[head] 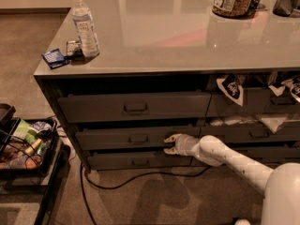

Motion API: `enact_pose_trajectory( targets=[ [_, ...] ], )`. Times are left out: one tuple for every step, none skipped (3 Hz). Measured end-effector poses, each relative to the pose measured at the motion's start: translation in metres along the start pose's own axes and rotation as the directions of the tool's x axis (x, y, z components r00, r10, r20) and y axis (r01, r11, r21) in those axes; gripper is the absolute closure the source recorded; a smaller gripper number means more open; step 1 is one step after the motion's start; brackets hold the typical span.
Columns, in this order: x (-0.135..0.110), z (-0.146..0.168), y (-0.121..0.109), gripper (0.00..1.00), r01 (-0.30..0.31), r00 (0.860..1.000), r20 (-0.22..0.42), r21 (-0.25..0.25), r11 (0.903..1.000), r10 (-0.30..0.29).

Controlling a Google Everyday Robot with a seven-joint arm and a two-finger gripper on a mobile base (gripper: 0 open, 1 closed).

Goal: Close middle drawer

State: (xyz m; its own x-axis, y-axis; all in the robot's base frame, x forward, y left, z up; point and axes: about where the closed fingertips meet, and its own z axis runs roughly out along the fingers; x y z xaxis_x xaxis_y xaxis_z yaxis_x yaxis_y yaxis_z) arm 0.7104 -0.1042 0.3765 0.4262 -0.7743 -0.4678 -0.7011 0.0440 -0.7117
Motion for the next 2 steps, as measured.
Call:
enact_pose_trajectory(
  targets=[
    [-0.0053, -0.0019, 0.0071, 0.0, 0.0, 1.0, 0.0, 0.0, 1.0, 0.0],
    [-0.0103, -0.0036, 0.0147, 0.0, 0.0, 1.0, 0.0, 0.0, 1.0, 0.0]
  ],
)
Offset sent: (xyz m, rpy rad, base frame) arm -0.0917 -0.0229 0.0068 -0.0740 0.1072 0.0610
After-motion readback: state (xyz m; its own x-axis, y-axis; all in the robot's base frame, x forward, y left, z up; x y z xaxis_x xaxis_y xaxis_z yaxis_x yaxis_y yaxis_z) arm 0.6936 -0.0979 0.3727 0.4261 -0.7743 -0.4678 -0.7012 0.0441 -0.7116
